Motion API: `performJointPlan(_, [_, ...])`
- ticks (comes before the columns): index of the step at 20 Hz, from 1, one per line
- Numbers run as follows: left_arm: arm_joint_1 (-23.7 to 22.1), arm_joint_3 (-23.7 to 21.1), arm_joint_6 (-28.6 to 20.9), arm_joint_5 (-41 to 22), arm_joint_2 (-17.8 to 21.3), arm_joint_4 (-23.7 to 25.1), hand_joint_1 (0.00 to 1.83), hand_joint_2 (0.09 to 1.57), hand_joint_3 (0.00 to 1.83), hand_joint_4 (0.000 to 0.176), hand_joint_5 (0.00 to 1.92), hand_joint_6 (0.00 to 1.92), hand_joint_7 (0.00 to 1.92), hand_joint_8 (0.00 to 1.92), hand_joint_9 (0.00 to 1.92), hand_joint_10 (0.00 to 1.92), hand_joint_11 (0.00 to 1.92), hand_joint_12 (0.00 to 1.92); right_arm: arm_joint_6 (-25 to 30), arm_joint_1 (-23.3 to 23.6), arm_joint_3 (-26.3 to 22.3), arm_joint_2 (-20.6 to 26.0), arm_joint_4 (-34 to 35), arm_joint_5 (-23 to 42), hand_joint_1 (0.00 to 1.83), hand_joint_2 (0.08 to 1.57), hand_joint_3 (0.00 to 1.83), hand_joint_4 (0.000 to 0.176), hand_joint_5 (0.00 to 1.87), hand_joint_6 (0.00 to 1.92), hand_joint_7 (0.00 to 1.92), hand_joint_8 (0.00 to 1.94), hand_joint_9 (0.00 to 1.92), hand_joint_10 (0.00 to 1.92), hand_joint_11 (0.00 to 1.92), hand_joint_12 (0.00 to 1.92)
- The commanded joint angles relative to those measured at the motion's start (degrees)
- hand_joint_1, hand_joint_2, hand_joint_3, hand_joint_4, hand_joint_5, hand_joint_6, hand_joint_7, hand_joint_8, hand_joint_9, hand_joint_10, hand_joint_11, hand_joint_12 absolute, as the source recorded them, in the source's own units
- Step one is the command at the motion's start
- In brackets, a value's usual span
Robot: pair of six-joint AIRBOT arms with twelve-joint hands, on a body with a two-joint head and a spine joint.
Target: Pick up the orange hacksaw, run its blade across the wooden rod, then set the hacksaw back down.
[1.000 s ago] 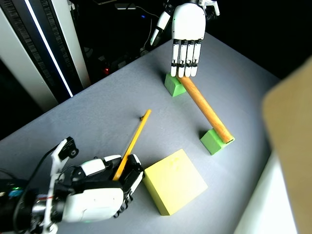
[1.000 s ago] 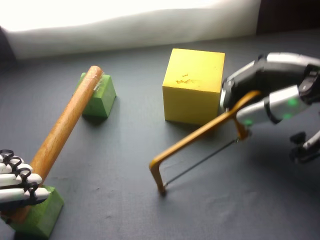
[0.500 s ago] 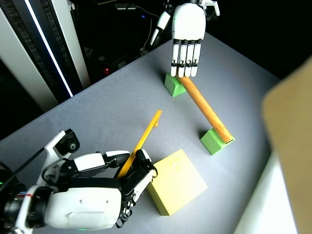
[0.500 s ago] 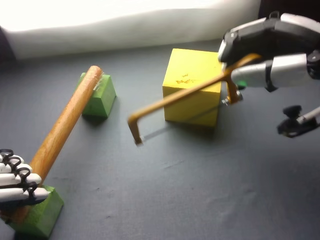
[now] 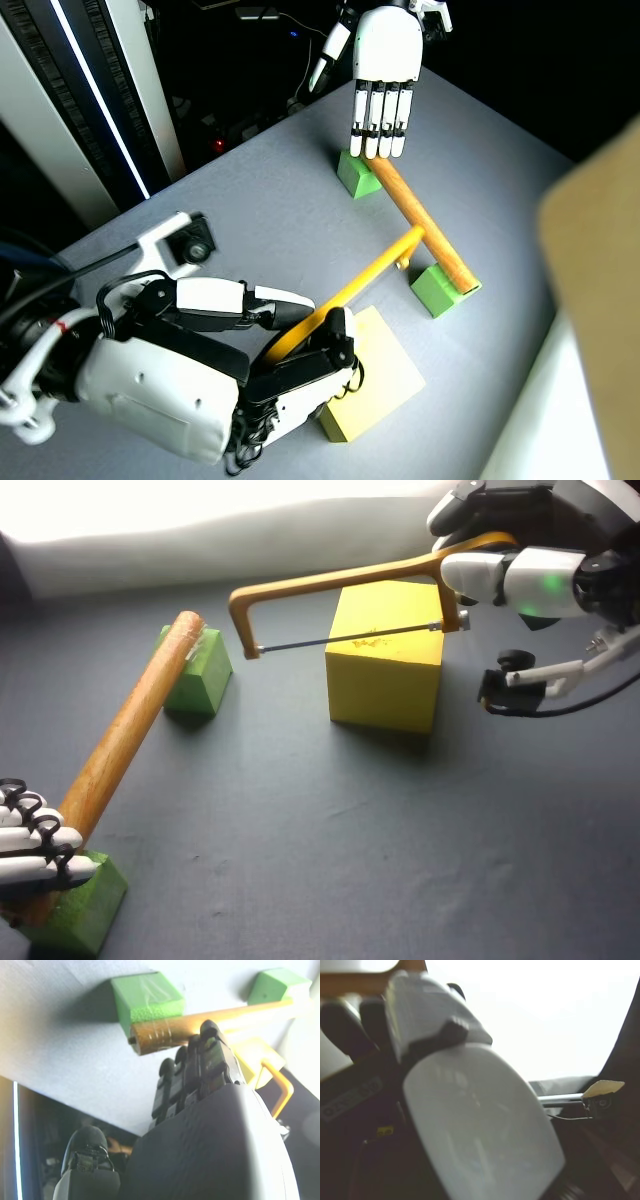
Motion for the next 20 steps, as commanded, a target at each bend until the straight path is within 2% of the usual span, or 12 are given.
performJointPlan(1, [-0.47,0.11,-0.19,-2.01,0.0,-1.15,0.0,1.13,0.0,0.0,0.07,0.01,0.03,0.01,0.03,0.01,0.01,0.09,0.56,1.33,-0.23,-0.03,-1.66,5.79,1.37,1.14,0.0,0.0,0.8,1.05,0.97,0.97,0.95,1.28,0.88,1.25])
performJointPlan(4, [-0.45,0.2,-0.19,-1.5,-0.1,-1.15,0.0,1.14,0.0,0.0,0.05,0.0,0.02,0.0,0.01,0.0,0.0,0.09,-0.73,1.58,0.14,-1.61,0.32,7.98,1.37,1.14,0.0,0.0,0.82,1.02,0.97,0.99,0.93,1.3,0.85,1.28])
performJointPlan(6, [-0.47,0.51,-0.19,-1.5,-0.5,-1.15,0.0,1.14,0.0,0.0,0.08,0.0,0.04,0.0,0.03,0.0,0.0,0.16,-1.86,1.57,0.19,-2.72,1.98,10.26,1.37,1.15,0.0,0.0,0.79,1.07,0.94,1.03,0.9,1.33,0.84,1.29])
performJointPlan(7, [-0.5,0.75,-0.19,-1.51,-0.83,-1.15,0.0,1.14,0.0,0.0,0.06,0.0,0.03,0.0,0.02,0.0,0.0,0.14,-2.64,1.86,0.31,-3.36,2.7,10.72,1.38,1.13,0.0,0.0,0.84,0.99,1.0,0.96,0.96,1.28,0.84,1.3])
performJointPlan(8, [-0.5,0.77,-0.19,-1.56,-0.89,-1.15,0.0,1.14,0.0,0.0,0.06,0.0,0.03,0.0,0.03,0.0,0.0,0.16,-3.43,2.18,0.45,-3.86,3.01,10.86,1.38,1.12,0.0,0.0,0.84,0.97,1.01,0.94,0.98,1.27,0.84,1.29])
performJointPlan(10, [-0.63,0.59,-0.19,-2.09,-0.91,-1.15,0.0,1.14,0.0,0.0,0.06,0.0,0.03,0.0,0.03,0.0,0.0,0.17,-4.34,3.12,0.72,-5.38,3.39,10.5,1.37,1.15,0.0,0.0,0.79,1.06,0.94,1.04,0.9,1.33,0.83,1.3])
performJointPlan(12, [-0.72,0.34,-0.19,-2.15,-0.9,-1.15,0.0,1.14,0.0,0.0,0.06,0.0,0.03,0.0,0.03,0.0,0.0,0.17,-5.17,3.5,0.7,-6.47,3.37,11.17,1.37,1.14,0.0,0.0,0.81,1.04,0.95,1.03,0.91,1.32,0.85,1.31])
performJointPlan(13, [-0.73,0.25,-0.19,-2.15,-0.89,-1.15,0.0,1.14,0.0,0.0,0.03,0.0,0.01,0.0,0.01,0.0,0.0,0.1,-5.23,3.57,0.7,-7.27,3.38,11.59,1.37,1.14,0.0,0.0,0.81,1.04,0.94,1.04,0.91,1.32,0.85,1.31])
performJointPlan(20, [-0.68,0.22,-0.19,-2.15,-0.77,-1.15,0.0,1.14,0.0,0.0,0.05,0.0,0.02,0.0,0.02,0.0,0.0,0.16,-7.91,4.24,0.66,-10.61,4.9,11.49,1.37,1.15,0.0,0.0,0.8,1.07,0.94,1.04,0.92,1.3,0.85,1.3])
